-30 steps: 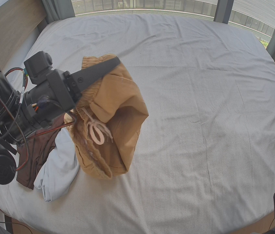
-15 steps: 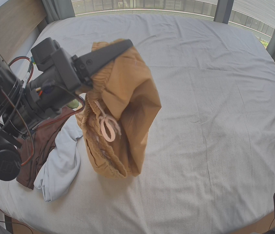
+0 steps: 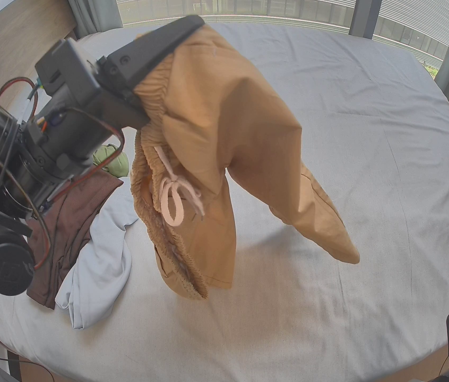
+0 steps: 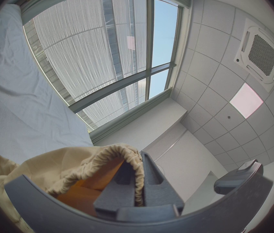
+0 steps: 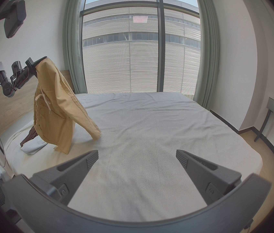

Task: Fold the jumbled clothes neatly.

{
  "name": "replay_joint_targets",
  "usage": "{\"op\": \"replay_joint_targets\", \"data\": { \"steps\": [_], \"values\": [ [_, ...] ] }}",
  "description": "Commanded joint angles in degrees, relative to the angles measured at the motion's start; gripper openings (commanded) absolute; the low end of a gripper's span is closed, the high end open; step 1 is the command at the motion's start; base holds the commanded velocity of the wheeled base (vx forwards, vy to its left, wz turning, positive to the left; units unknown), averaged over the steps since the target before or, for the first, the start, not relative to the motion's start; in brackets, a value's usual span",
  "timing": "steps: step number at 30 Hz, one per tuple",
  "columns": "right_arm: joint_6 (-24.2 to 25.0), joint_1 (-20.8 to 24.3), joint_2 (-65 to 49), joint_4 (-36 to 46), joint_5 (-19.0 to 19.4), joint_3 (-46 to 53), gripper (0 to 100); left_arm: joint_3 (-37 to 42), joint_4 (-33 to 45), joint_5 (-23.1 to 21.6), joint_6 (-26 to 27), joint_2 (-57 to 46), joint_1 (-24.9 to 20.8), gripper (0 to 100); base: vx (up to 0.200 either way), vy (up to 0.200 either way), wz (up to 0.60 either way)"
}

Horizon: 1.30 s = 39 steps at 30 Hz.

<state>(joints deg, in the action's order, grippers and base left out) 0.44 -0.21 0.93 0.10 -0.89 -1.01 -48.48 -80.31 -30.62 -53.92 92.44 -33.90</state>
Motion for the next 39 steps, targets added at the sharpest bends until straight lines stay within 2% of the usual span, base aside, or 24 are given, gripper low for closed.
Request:
{"op": "replay_joint_targets", "data": {
  "steps": [1, 7, 15, 33, 36, 37, 39],
  "values": [
    [0.00, 0.03, -0.93, -0.01, 0.01, 1.01, 100, 1.46, -2.39, -0.05, 0.92, 3.62, 0.33, 0, 0.000, 0.000, 0.00],
    [0.09, 0.03, -0.93, -0.01, 0.01, 1.01, 100, 1.90, -5.47, 0.04, 3.12, 6.08, 0.50, 0, 0.000, 0.000, 0.00],
    [0.00, 0.03, -0.93, -0.01, 0.10, 1.01, 100, 4.10, -5.65, -0.58, 10.59, 6.17, 0.33, 0, 0.000, 0.000, 0.00],
    [0.09, 0.03, -0.93, -0.54, -0.08, 1.01, 100, 3.92, -6.44, -0.58, 13.31, 6.17, 0.42, 0, 0.000, 0.000, 0.00],
    [-0.09, 0.03, -0.93, -5.20, 0.10, 0.48, 100, 3.92, -6.44, -0.58, 13.31, 6.17, 0.42, 0, 0.000, 0.000, 0.00],
    [-0.26, 0.03, -0.57, -8.10, 0.01, -2.42, 100, 3.92, -6.44, -0.58, 13.40, 6.08, 0.42, 0, 0.000, 0.000, 0.00],
    [-0.35, -0.23, -0.14, -7.39, 0.27, -4.96, 100, 3.92, -6.44, -0.58, 13.40, 6.08, 0.42, 0, 0.000, 0.000, 0.00]
  ]
}}
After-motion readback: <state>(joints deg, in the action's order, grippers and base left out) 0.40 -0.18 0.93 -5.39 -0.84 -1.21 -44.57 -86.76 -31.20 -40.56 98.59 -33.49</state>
